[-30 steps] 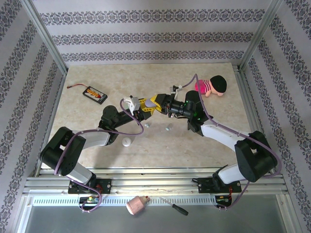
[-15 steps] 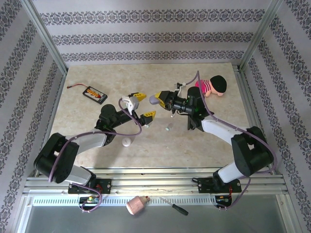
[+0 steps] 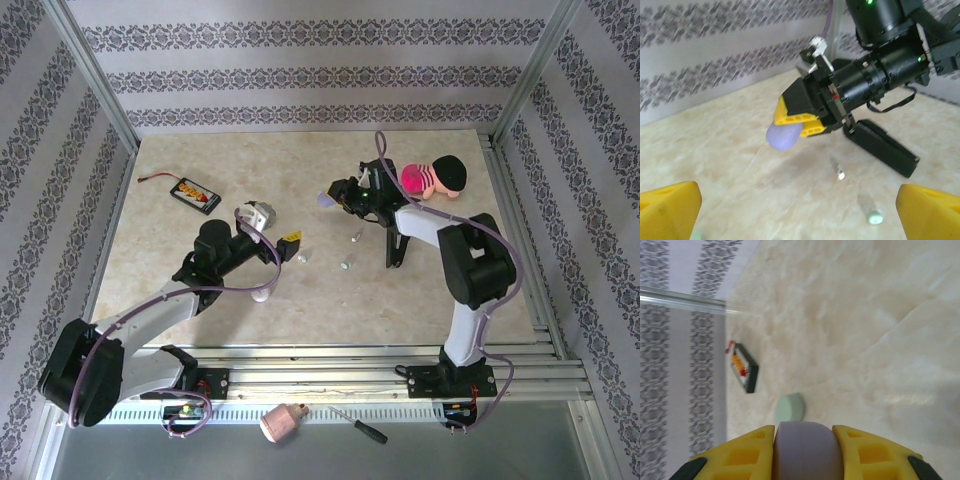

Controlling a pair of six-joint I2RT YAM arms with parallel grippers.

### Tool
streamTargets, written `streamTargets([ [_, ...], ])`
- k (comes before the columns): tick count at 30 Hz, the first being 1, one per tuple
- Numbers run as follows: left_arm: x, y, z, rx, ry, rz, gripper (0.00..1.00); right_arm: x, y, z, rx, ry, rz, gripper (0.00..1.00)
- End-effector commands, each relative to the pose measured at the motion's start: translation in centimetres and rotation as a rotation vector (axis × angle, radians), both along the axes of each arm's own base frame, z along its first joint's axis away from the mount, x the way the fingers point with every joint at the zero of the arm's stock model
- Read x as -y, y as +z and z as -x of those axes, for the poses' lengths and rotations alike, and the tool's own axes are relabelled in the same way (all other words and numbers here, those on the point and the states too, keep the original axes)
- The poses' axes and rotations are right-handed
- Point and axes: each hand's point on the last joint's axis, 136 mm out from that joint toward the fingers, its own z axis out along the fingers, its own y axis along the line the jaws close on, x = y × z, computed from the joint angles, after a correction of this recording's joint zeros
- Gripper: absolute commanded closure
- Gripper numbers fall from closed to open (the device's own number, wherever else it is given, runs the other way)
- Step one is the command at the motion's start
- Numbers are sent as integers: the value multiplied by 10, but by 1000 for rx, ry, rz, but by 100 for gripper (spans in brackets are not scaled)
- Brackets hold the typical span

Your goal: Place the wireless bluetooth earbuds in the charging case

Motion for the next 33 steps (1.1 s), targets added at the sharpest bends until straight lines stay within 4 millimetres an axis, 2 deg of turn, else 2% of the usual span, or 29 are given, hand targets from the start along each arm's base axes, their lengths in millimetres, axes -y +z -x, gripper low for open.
streamTargets([
  [1, -29, -26, -7, -156, 165, -49, 1, 12, -20, -24, 22, -23, 128, 76],
  [7, -51, -52, -6, -326, 320, -60, 1, 21, -52, -63, -19, -55, 181, 76],
  [11, -73, -63, -9, -397, 477, -40, 1, 31, -62, -84, -40, -84, 188, 76],
  [15, -74, -72, -15, -447, 508, -67, 1, 42, -71, -97, -52, -91, 212, 72],
  [18, -74, -83, -21, -503, 524, -122, 1, 51, -74, -100, -64, -94, 238, 64],
  [24, -69, -90, -36, -561, 522, -194, 1, 78, -72, -97, -69, -100, 368, 50],
  [29, -79, -100, -56, -620, 519, -252, 0, 99, -55, -84, -30, -115, 449, 38],
  [33, -92, -111, -74, -698, 518, -302, 1, 104, -34, -68, 18, -102, 475, 27],
])
